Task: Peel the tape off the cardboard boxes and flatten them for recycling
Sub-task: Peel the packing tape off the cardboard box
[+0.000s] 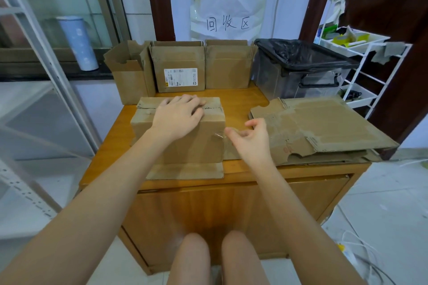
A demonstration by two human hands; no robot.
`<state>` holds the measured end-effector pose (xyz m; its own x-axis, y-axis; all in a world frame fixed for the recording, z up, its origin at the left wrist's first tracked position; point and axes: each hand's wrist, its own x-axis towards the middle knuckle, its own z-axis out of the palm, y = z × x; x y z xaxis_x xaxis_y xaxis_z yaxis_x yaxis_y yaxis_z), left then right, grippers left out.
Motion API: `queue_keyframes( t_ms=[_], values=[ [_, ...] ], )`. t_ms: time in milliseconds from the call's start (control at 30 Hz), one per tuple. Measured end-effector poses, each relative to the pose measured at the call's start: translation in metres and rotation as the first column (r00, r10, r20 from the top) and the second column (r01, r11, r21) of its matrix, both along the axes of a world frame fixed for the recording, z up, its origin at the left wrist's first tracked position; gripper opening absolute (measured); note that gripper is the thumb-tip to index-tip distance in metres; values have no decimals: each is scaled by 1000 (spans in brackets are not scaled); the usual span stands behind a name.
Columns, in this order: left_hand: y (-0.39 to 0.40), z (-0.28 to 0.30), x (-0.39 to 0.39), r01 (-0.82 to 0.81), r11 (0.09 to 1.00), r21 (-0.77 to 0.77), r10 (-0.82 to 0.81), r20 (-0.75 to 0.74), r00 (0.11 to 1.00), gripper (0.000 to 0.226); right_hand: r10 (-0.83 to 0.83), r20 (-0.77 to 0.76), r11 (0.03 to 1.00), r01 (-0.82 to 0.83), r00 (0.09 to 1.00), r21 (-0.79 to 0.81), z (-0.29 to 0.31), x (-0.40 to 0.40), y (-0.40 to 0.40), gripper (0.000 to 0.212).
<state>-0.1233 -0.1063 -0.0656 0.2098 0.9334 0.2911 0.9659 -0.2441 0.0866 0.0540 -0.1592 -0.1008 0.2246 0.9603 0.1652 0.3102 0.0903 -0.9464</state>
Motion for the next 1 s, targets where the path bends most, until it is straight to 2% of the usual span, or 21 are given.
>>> queue_keyframes(
  t_ms=[33, 100, 167, 300, 400, 433, 500, 567, 667, 733, 833, 1000],
  values=[
    [0, 0, 1, -3, 1000, 1, 3, 0, 1000, 43, -18, -1, 1000, 18, 1000, -7, 2, -1, 3, 36],
    [2, -1, 3, -10, 1000, 1, 10, -1, 1000, 43, -53, 127, 997, 46, 990, 59, 2, -3, 4, 24],
    [3, -1, 4, -18, 1000, 4, 18, 0, 1000, 43, -77, 171, 990, 56, 982, 127, -1, -7, 1, 21],
    [2, -2, 6, -25, 1000, 15, 25, -3, 1000, 43, -21, 105, 984, 2, 994, 178, -6, -11, -5, 42],
    [2, -1, 6, -25, 1000, 14, 25, -4, 1000, 43, 27, 151, 962, -66, 988, 263, -9, -13, -6, 46],
    [2, -1, 6, -24, 1000, 11, 24, -3, 1000, 43, 14, 138, 953, -55, 990, 296, -12, -13, -6, 48],
    [2, -1, 6, -23, 1000, 14, 23, -3, 1000, 43, -21, 4, 941, 18, 1000, 339, -16, -14, -7, 54],
    [1, -1, 6, -24, 1000, 17, 24, -4, 1000, 43, -65, -103, 925, 99, 993, 368, -19, -17, -5, 46],
    [3, -1, 6, -24, 1000, 12, 24, -6, 1000, 43, -198, 32, 837, 152, 980, 526, -25, -25, 2, 27],
    [3, -1, 6, -26, 1000, 15, 26, -7, 1000, 43, -270, 156, 786, 124, 950, 605, -33, -27, 5, 35],
    [3, -2, 6, -23, 999, 26, 23, -9, 1000, 43, -258, 280, 808, 48, 925, 587, -43, -23, 7, 56],
    [3, -1, 6, -24, 1000, 19, 25, -18, 1000, 44, -226, 210, 833, 77, 951, 549, -41, -22, 13, 39]
  ],
)
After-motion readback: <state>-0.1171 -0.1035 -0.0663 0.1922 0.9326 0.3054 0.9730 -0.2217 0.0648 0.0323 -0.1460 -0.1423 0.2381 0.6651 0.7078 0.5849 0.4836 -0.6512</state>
